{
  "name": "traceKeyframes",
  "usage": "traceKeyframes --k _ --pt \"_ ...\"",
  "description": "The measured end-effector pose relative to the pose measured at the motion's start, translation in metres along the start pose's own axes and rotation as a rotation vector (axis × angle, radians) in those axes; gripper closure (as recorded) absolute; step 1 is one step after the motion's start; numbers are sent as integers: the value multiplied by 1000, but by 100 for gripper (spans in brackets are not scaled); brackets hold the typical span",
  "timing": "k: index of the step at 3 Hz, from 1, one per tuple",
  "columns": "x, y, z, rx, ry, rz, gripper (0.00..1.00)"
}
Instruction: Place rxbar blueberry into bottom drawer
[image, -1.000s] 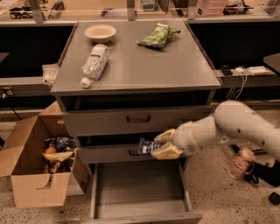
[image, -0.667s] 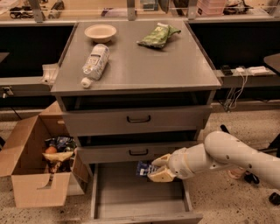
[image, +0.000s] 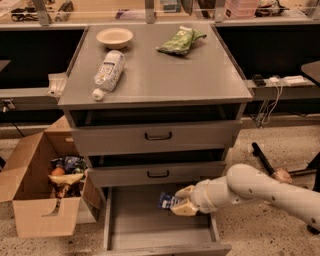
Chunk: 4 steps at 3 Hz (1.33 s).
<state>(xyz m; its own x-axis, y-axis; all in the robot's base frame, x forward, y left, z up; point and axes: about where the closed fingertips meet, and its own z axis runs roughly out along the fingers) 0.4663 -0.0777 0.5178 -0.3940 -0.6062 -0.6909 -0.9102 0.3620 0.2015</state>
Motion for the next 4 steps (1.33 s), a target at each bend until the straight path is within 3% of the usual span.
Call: traceKeyframes --k 2,4 --pt "97 -47 80 23 114 64 100" --pt "162 -79 147 25 208 133 100"
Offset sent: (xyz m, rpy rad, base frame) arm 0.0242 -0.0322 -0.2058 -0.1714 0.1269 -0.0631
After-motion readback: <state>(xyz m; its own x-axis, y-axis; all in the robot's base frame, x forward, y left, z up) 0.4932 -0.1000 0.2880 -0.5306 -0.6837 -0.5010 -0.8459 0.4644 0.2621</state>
